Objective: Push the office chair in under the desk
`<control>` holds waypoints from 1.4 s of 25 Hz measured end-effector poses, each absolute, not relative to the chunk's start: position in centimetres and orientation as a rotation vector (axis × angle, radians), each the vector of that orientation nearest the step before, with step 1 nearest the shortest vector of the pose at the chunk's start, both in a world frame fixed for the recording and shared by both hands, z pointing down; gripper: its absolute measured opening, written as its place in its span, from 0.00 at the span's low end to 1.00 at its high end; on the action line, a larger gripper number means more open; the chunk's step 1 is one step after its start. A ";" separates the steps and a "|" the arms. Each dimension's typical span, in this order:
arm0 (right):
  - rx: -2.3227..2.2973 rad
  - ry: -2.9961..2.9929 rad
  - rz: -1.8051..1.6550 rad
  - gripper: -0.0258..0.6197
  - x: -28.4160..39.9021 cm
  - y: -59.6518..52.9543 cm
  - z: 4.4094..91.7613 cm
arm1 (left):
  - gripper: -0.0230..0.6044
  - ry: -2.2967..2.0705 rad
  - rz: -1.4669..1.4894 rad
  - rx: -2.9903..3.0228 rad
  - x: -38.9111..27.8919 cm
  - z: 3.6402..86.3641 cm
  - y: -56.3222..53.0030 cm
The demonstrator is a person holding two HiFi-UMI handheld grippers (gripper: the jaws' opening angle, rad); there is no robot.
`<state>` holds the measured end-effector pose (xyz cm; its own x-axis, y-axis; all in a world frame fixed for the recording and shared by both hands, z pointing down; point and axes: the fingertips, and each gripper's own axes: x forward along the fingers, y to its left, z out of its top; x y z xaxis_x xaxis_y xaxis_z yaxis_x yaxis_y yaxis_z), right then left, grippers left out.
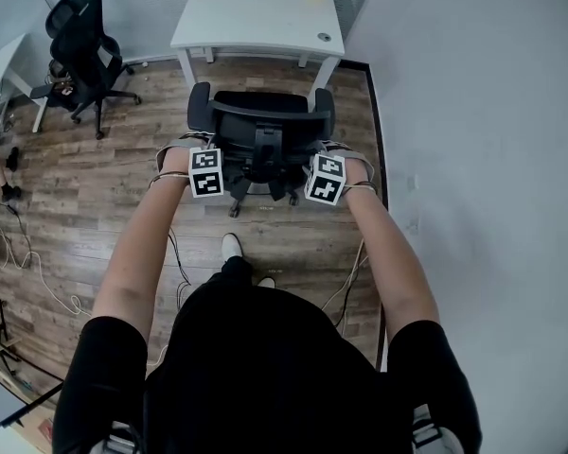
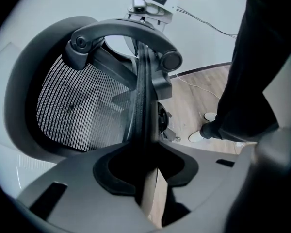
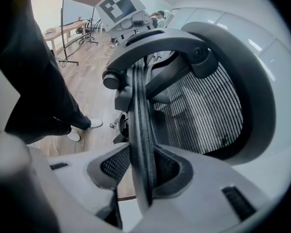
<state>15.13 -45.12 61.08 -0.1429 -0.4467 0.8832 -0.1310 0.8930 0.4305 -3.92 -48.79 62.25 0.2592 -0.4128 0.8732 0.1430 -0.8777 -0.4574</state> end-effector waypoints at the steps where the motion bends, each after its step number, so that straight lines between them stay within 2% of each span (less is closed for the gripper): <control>1: 0.449 -1.709 -0.292 0.24 15.3 -45.8 61.1 | 0.22 0.245 -1.656 -2.092 -3.8 62.2 -49.4; 16: 0.440 -1.706 -0.289 0.24 15.6 -55.3 59.8 | 0.23 0.229 -1.694 -2.141 -3.5 61.2 -59.0; 35: 0.528 -1.691 -0.288 0.25 16.1 -57.1 62.0 | 0.25 0.186 -1.691 -2.136 -2.9 63.1 -61.7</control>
<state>16.12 -57.09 61.97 -0.1167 -0.4951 0.8610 -0.1824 0.8628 0.4714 -2.86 -61.71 63.13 0.2562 -0.3496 0.9012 0.1458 -0.9077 -0.3935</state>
